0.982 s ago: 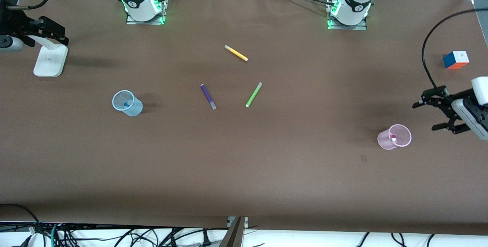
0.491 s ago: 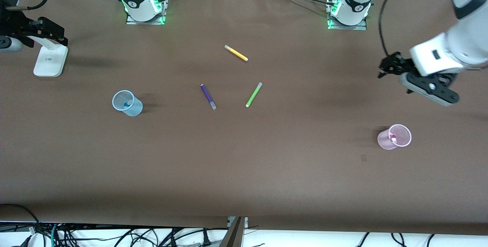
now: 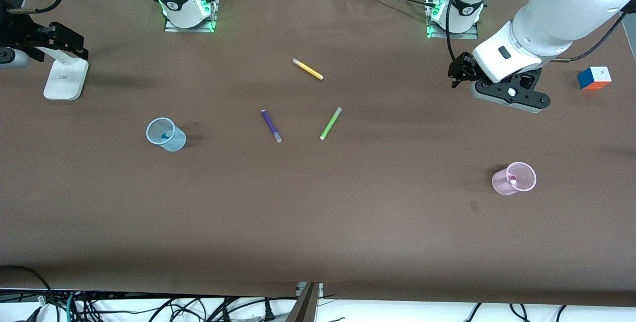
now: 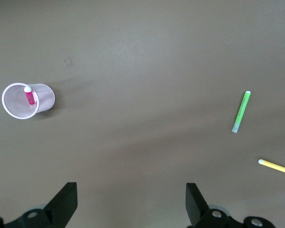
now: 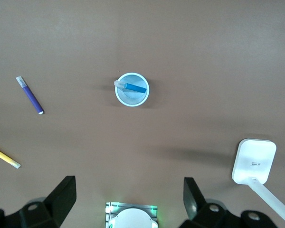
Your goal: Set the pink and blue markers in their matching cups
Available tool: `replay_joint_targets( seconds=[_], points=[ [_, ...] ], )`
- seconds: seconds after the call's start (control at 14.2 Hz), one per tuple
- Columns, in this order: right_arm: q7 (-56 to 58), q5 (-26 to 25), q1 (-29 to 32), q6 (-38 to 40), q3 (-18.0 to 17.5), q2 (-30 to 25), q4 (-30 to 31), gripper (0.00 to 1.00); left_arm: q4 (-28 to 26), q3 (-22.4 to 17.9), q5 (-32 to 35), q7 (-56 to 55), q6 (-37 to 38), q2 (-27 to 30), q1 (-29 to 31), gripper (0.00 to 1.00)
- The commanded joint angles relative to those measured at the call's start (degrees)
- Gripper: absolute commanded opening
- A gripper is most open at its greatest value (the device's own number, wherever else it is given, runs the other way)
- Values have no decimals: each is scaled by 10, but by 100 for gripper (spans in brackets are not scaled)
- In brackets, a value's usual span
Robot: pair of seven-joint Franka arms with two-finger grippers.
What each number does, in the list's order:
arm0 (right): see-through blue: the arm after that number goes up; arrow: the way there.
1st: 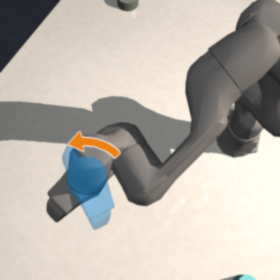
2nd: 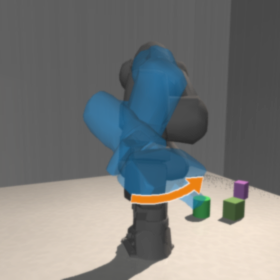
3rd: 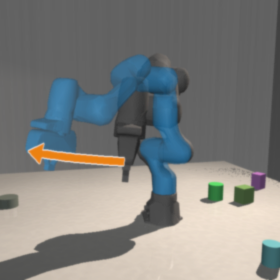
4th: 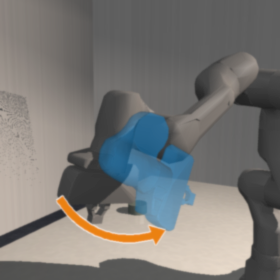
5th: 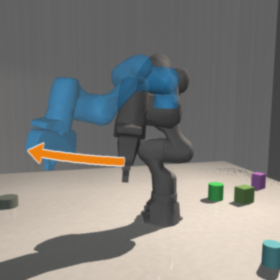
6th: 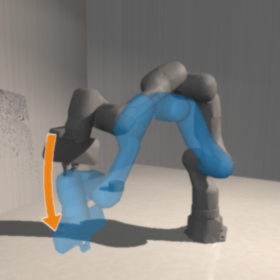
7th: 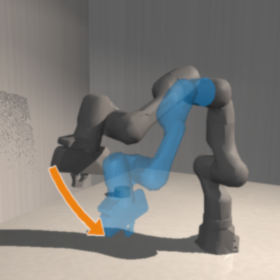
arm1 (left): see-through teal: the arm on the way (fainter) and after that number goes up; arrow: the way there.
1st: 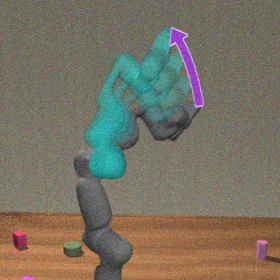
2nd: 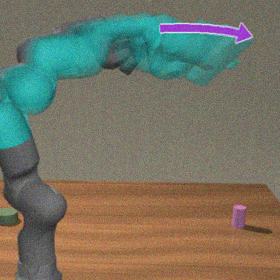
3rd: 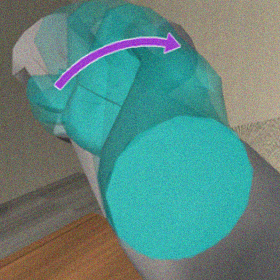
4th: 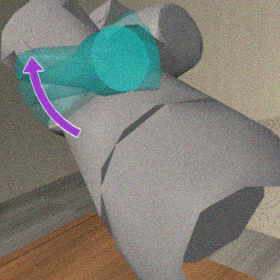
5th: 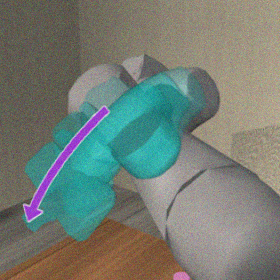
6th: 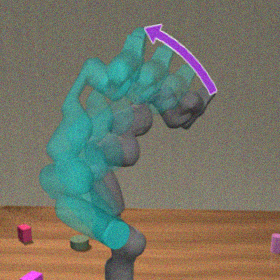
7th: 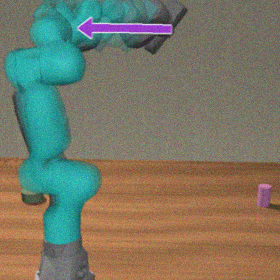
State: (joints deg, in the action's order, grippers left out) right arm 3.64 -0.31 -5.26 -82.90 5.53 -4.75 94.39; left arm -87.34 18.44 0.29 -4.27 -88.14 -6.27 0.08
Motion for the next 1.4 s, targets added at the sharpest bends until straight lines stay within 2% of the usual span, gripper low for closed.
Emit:
replay_joint_targets(
  seconds=[0.0,0.56,0.63,0.77,0.84,1.33],
  points=[
    [-8,6,1,14,1,7,-18,100,13,3,15,-7,17,-3,9,100],
    [-8,5,1,14,1,7,-18,100,14,-8,15,-6,18,-3,3,100],
    [-8,5,1,14,1,7,-18,100,14,-20,16,-5,19,-3,-10,100],
    [-8,5,1,14,1,7,-18,100,14,-76,13,30,21,-2,-41,100],
    [-8,5,1,14,1,7,-18,100,14,-85,11,42,21,-2,-47,100],
    [-8,6,2,14,1,7,-18,100,-2,-84,9,45,20,8,-29,100]
  ],
)
